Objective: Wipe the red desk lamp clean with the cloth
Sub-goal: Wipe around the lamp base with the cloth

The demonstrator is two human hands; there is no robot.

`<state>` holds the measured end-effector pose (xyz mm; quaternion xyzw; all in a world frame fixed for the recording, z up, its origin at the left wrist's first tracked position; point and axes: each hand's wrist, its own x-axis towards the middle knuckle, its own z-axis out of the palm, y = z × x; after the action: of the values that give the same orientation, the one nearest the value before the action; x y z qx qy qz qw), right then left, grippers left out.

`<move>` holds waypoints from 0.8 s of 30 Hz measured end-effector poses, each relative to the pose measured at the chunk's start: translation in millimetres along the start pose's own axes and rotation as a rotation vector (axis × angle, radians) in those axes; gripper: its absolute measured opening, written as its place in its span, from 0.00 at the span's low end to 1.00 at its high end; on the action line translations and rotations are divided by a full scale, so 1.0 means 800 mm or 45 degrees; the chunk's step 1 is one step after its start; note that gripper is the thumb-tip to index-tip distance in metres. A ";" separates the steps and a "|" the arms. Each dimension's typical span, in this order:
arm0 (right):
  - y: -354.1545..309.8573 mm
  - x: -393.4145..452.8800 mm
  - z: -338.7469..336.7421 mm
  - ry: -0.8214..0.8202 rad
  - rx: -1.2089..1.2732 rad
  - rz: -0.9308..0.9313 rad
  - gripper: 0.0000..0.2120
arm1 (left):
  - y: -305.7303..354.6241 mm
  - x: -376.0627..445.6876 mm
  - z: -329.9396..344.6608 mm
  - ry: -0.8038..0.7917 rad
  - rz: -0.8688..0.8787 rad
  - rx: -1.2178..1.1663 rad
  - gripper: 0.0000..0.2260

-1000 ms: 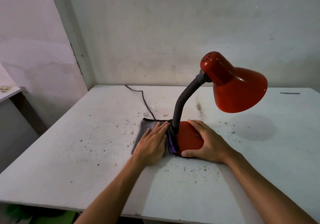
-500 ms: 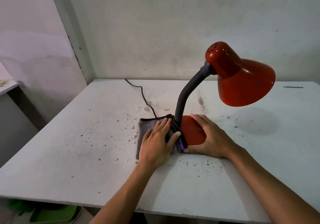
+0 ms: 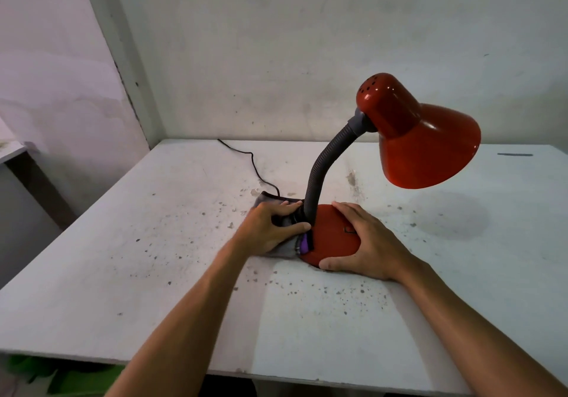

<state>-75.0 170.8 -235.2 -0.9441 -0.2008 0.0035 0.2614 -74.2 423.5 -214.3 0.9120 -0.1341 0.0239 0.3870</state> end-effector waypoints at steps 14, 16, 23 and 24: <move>0.002 0.000 -0.004 -0.031 0.021 -0.009 0.62 | 0.044 -0.052 0.064 0.401 -0.207 0.192 0.25; 0.003 -0.001 -0.008 -0.074 0.159 0.008 0.60 | 0.058 -0.072 0.080 0.500 -0.256 0.288 0.26; -0.003 0.000 -0.013 -0.106 0.532 0.098 0.46 | 0.107 -0.092 0.133 0.434 -0.219 0.514 0.29; -0.002 0.001 -0.013 -0.108 0.544 0.112 0.45 | 0.115 -0.086 0.134 0.404 -0.232 0.564 0.29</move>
<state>-74.0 167.3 -225.2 -0.8742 -0.1648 0.0970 0.4464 -170.8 301.4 -234.6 0.9674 0.0194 0.1602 0.1950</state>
